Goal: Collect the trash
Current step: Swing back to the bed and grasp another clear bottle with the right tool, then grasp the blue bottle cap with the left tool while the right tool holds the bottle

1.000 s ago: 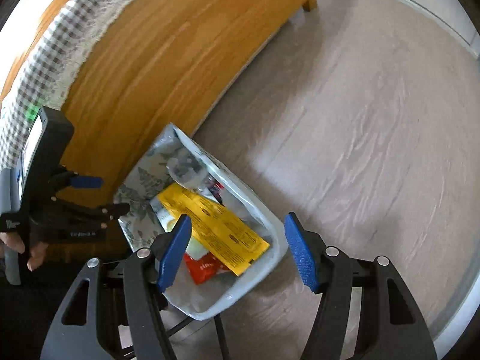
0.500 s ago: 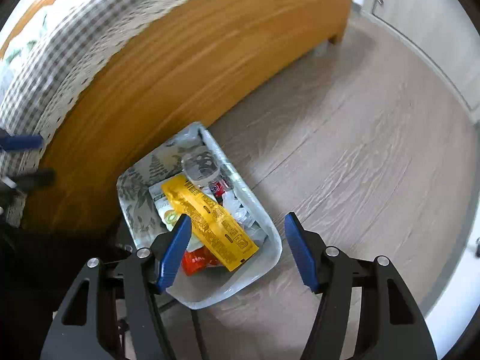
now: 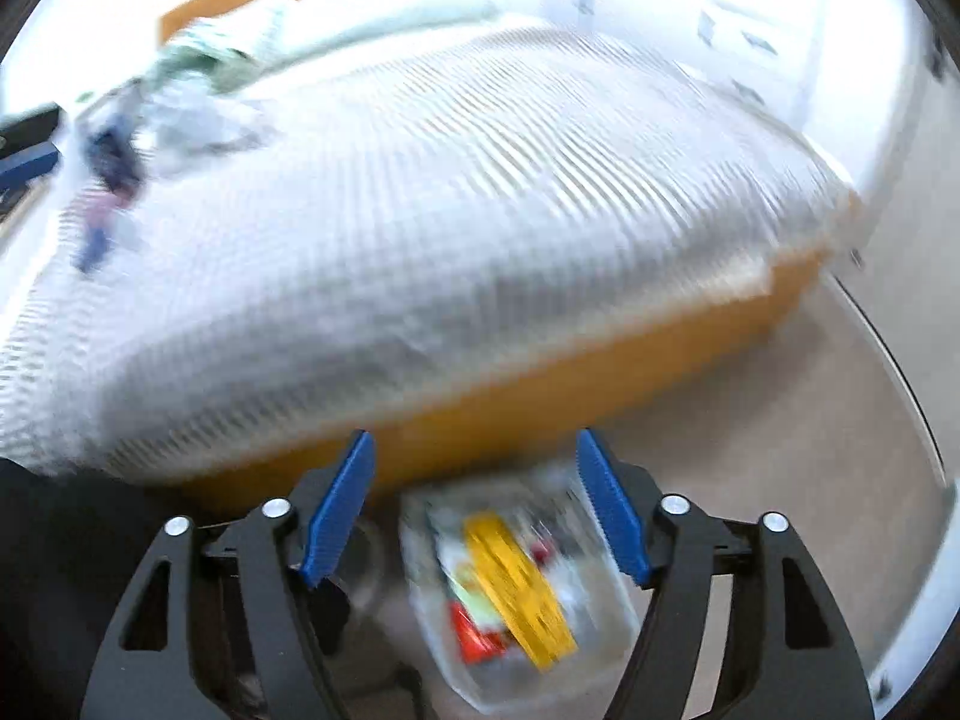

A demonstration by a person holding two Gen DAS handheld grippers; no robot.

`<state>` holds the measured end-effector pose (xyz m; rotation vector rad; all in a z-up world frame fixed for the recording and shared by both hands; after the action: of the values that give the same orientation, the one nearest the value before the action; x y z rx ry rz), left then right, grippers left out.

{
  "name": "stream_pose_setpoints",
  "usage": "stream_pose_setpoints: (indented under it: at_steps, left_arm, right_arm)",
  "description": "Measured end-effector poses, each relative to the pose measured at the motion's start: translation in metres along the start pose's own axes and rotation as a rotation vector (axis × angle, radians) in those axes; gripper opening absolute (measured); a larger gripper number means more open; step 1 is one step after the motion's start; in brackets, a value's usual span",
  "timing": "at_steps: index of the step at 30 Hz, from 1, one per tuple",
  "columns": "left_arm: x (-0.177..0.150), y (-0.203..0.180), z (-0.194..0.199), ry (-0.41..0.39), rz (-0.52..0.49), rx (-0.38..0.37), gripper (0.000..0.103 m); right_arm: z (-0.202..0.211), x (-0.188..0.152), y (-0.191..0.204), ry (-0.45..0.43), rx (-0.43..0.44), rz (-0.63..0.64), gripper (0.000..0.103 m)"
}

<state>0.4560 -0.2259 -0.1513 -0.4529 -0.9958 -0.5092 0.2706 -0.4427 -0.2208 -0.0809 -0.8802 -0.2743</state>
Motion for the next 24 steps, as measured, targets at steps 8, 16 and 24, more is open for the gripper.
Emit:
stream_pose_setpoints:
  at_steps: [8,16,24]
  left_arm:
    - [-0.044,0.212,0.042,-0.028,0.448,0.179,0.082]
    - [-0.08,0.285,0.041,-0.007,0.643,0.23,0.081]
    - [-0.073,0.257,0.012,0.016,0.642,0.12,0.064]
  right_arm:
    - [-0.018,0.052,0.155,-0.038,0.354,0.058,0.069]
    - [-0.07,0.075,0.259,-0.033,0.482,-0.015,0.069]
    - [-0.088,0.106,0.255,-0.074,0.436,-0.06,0.001]
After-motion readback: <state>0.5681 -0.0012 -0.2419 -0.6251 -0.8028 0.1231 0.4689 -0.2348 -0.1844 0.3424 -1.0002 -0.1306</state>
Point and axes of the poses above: each gripper's, at about its wrist camera, not at the fingertips, and z roughly against the way its jaws point, y to its left, x to its top, the point moved 5 cm from there along -z, roughly the way its jaws point, and after that the axes turned 13 degrees about -y, right-handed, at the moved point
